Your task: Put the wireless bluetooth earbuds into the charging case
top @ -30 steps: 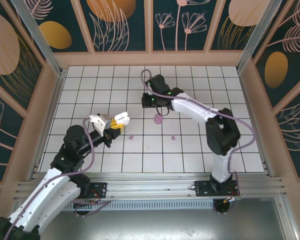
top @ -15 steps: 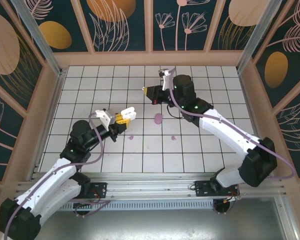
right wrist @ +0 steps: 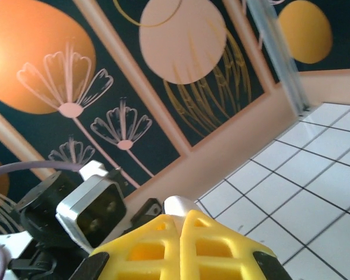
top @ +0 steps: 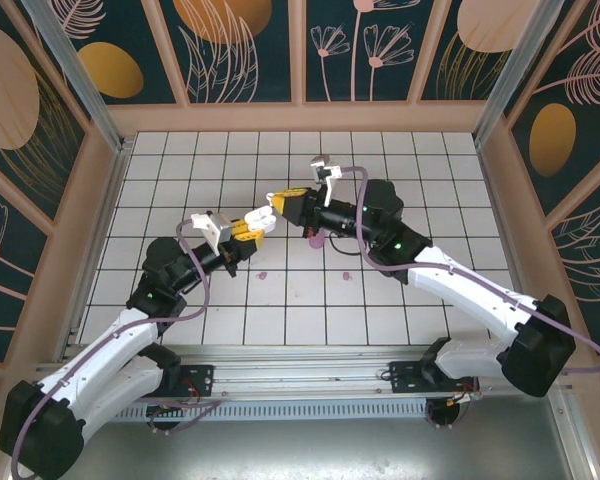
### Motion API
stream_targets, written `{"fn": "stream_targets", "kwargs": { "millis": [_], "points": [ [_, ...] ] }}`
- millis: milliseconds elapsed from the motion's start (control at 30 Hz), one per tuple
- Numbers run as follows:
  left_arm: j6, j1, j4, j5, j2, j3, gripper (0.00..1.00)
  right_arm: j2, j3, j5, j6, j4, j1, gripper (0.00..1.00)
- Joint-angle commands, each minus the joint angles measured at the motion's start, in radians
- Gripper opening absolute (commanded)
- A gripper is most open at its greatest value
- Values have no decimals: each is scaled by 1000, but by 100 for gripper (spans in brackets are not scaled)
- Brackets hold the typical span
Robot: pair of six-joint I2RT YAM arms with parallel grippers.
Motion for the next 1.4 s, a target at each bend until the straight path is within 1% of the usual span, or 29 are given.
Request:
{"fn": "stream_targets", "kwargs": {
  "millis": [0,433,600,800,1067,1233,1367],
  "points": [
    [-18,6,66,17,-1,35,0,38,13,-35,-5,83,23,0],
    [-38,6,75,-7,-14,34,0,108,38,-30,-43,87,99,0],
    [-38,6,74,-10,-17,34,0,123,42,-26,-53,76,106,0],
    [-36,6,70,-18,-30,30,0,116,41,17,-80,41,111,0],
    [-39,6,75,-35,-35,33,0,124,55,21,-107,-5,131,0],
    [-40,5,77,-56,-37,39,0,116,51,54,-125,-29,142,0],
    [-37,6,79,-65,-40,35,0,98,39,107,-134,-37,145,0]
  ]
}}
